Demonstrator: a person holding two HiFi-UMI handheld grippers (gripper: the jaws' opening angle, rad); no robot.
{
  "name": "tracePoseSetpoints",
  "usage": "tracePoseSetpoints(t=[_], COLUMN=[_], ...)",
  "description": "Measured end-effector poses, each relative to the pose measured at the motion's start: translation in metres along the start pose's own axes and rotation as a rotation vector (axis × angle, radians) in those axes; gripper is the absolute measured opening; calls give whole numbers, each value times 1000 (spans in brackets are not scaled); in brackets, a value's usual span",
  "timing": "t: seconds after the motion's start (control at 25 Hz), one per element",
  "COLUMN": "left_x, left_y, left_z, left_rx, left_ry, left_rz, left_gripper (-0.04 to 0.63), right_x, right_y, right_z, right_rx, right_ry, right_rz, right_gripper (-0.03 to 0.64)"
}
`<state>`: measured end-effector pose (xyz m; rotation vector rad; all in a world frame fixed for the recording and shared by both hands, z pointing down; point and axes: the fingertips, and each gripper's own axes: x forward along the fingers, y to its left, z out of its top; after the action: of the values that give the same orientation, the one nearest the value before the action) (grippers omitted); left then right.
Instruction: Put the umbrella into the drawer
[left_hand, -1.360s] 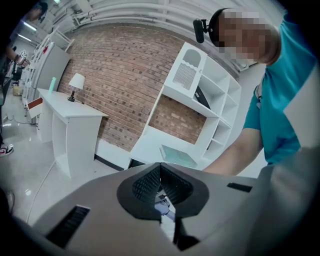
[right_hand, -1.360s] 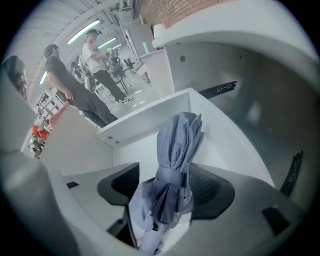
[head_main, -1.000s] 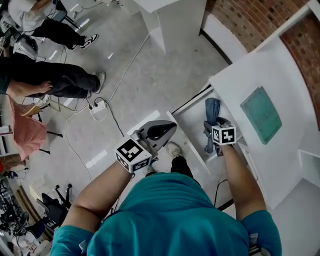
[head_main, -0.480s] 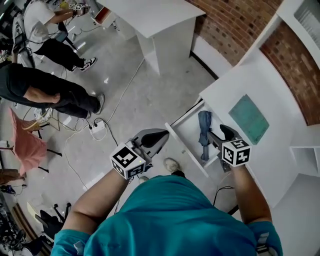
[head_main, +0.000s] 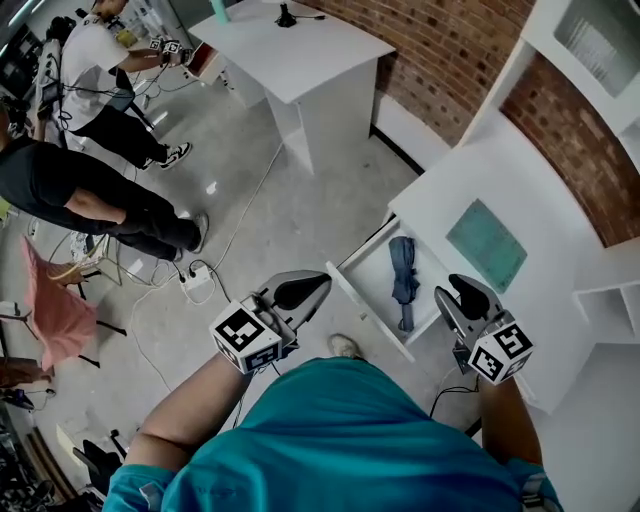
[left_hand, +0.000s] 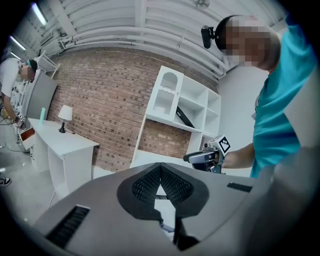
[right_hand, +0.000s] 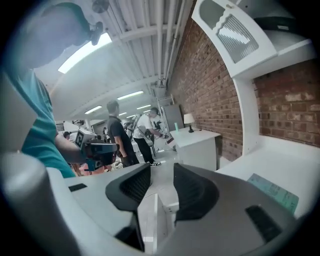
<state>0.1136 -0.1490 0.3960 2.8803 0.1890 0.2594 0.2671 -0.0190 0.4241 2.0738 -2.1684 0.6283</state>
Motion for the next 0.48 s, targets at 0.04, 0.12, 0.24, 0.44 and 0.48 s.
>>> tracePoseSetpoints(t=[0.04, 0.12, 0.24, 0.44, 0.48], left_x=[-1, -2, -3, -4, -4], left_y=[-1, -3, -4, -3, -2], left_z=[1, 3, 2, 5, 4], left_rx=[3, 1, -10, -5, -7], left_ry=[-3, -5, 3, -12, -12], left_rz=[-3, -2, -3, -7, -5], left_gripper=[15, 15, 15, 15, 15], right_x=[-4, -10, -13, -13, -12], right_y=[5, 15, 19, 14, 14], right_z=[3, 7, 7, -1, -3], right_rx=[-13, -44, -54, -17, 0], right_ry=[-18, -43, -63, -81, -82], right_rz=[15, 36, 37, 4, 9], right_gripper=[152, 126, 85, 24, 23])
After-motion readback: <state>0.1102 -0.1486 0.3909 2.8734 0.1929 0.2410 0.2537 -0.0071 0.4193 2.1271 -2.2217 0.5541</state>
